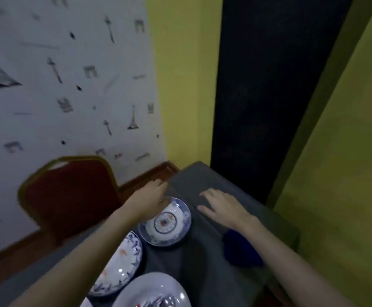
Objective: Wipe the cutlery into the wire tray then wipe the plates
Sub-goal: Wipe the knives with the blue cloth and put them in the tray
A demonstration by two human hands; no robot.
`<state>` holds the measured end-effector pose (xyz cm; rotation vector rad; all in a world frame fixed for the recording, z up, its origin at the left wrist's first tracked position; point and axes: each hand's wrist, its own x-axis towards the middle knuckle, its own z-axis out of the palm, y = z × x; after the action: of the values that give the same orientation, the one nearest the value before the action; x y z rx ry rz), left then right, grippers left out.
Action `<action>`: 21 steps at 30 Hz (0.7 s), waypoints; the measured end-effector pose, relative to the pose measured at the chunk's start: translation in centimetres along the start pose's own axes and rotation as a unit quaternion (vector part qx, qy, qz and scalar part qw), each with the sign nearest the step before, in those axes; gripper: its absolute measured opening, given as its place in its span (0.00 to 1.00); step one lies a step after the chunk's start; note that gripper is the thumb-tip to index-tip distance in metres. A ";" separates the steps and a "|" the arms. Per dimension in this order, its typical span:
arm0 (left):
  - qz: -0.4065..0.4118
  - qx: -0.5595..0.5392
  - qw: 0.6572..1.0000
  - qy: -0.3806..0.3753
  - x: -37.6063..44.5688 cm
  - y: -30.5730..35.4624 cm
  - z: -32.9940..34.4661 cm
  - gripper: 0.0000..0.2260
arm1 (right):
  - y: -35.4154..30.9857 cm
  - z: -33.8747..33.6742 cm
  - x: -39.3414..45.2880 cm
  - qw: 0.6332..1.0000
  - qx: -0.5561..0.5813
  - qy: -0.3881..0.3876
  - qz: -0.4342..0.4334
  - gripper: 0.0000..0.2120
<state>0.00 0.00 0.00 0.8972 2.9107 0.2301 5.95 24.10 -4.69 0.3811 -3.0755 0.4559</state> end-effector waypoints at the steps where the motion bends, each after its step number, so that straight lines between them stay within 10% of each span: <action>1: 0.010 -0.021 0.999 -0.022 0.2 0.8 2.1 0.23 | 1.0 1.4 -1.8 0.999 -0.022 -0.023 0.023 0.22; 8: 0.039 -0.106 0.979 -0.168 -2.6 4.3 15.8 0.26 | 6.6 13.2 -10.4 0.981 -0.035 -0.073 0.177 0.30; 21: 0.016 -0.133 0.983 -0.122 -4.2 2.6 24.6 0.28 | 8.9 17.4 -10.2 0.964 -0.082 -0.056 0.245 0.36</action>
<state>8.01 2.70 -23.65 0.8594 2.5657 0.4640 14.17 29.76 -24.33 -0.3818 -3.2664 0.1789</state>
